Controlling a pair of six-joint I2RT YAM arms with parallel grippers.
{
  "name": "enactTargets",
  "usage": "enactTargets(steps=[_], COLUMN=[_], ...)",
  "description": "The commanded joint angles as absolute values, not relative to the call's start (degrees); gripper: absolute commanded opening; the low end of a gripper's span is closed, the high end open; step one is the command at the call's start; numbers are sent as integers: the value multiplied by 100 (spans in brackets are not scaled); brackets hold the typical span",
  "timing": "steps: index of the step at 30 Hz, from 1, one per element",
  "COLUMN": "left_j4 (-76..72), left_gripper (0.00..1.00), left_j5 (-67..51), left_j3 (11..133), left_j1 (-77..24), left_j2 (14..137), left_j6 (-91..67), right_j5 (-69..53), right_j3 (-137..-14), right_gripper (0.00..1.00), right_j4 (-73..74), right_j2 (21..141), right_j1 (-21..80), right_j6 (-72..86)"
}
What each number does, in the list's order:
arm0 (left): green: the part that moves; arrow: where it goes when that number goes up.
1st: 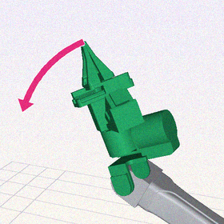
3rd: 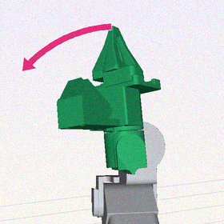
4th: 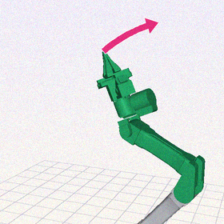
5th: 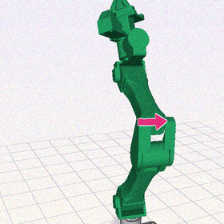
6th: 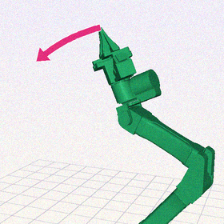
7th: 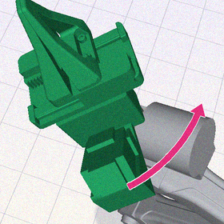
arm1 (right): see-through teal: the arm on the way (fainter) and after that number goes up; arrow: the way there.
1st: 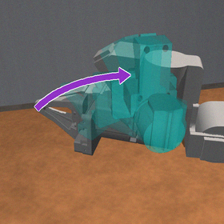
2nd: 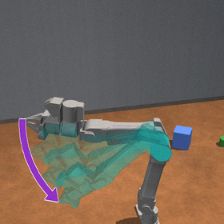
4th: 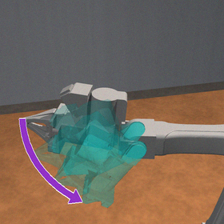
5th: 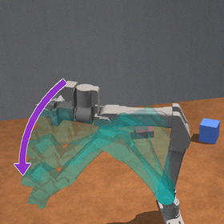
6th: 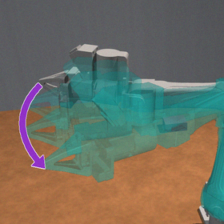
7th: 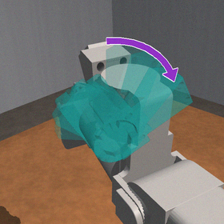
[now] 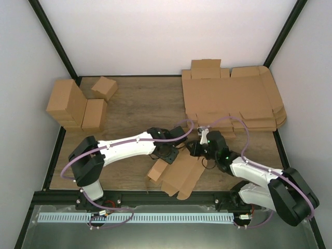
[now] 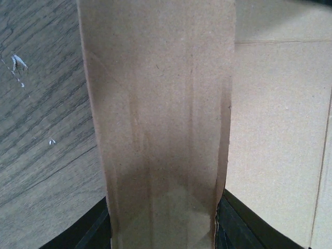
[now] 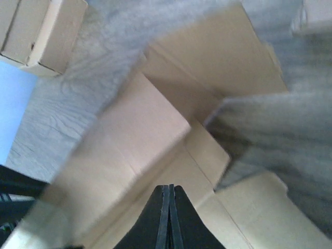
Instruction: Fold the paper box
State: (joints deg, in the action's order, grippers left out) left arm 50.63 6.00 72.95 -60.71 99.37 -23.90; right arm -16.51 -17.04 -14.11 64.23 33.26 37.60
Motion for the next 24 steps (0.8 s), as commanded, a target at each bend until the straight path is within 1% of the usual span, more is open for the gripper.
enactTargets(steps=[1,7,12,24], left_j4=[5010,4994,4992,4986], left_gripper=[46,46,46,45], left_j5=[575,605,638,582], left_j3=[7189,7209,7231,7315], left_j1=[-6158,-6256,-6304,-6394], left_j2=[10031,10078,10125,10234], left_j6=[-2499,-2573,-2618,-2602], right_j5=[-1580,-1827,-2379,-3461], right_j3=[-2369,-3067,-3328,-3185], right_gripper=[1,1,1,1], right_j4=[-1048,-598,-395,-592], right_j2=[6439,7060,7615,7552], right_j1=[3189,3059,2988,2979], right_j6=[3396,3145,2938,2864])
